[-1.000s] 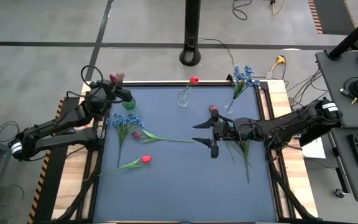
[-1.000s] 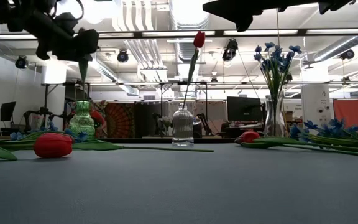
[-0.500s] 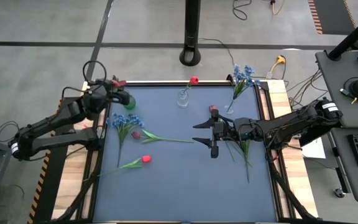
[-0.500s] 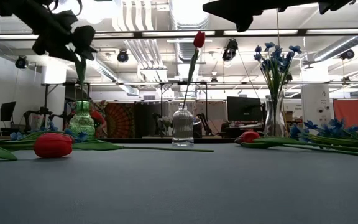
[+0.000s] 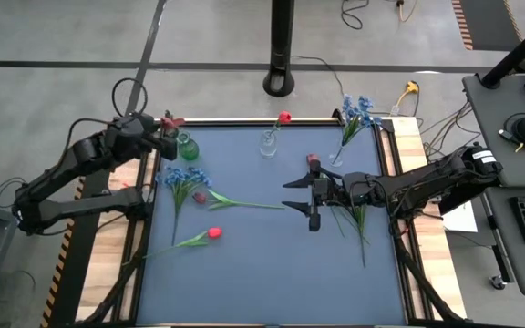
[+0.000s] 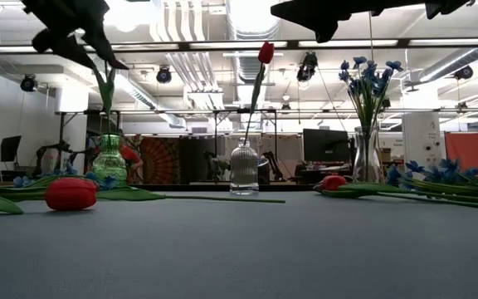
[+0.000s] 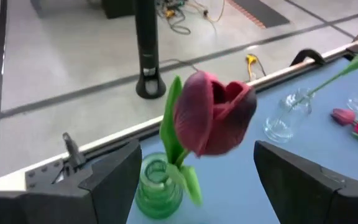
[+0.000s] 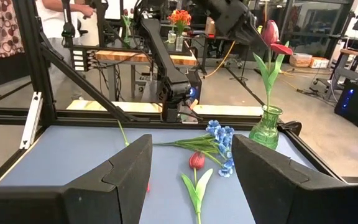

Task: Sort flowers into vase by color
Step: Put the center dark red flower into the green vase, then put the right dark red flower into the green vase

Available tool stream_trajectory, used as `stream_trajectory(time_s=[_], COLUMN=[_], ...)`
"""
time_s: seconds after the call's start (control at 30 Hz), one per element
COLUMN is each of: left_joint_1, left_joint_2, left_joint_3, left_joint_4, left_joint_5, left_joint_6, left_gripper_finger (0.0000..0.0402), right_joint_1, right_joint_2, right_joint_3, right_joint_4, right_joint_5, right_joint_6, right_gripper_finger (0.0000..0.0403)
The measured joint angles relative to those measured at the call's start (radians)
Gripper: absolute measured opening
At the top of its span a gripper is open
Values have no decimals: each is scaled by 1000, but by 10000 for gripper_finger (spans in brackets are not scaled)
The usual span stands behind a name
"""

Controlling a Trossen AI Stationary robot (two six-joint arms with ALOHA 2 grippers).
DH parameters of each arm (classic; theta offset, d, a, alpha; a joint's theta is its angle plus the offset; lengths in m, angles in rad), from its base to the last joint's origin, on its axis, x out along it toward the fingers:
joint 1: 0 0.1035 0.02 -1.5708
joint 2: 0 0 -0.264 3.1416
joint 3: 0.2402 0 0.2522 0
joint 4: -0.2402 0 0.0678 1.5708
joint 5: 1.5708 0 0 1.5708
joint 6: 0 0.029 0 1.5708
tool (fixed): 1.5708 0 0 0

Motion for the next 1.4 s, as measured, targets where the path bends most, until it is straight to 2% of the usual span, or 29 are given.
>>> stream_trajectory(time_s=[0.23,0.47,0.6,0.7,0.9,1.03,1.23,1.4], left_joint_1=[0,0,0,0,-8,-36,-111,-223], left_joint_2=[19,26,29,29,22,12,12,37], left_joint_3=[102,169,254,309,356,353,347,349], left_joint_4=[-160,-274,-426,-479,-486,-391,-60,168], left_joint_5=[20,155,129,122,176,226,357,406], left_joint_6=[-69,-89,-158,-179,-173,-135,-40,4], left_gripper_finger=[293,293,289,287,286,286,286,286], right_joint_1=[0,0,0,0,0,0,0,0], right_joint_2=[0,-1,-2,-2,-2,-1,0,0], right_joint_3=[0,0,0,0,83,161,249,257], right_joint_4=[0,-5,-50,-80,-352,-605,-945,-1151], right_joint_5=[0,0,0,0,44,74,78,70], right_joint_6=[0,60,107,145,253,321,494,683], right_gripper_finger=[215,215,215,215,215,215,215,215])
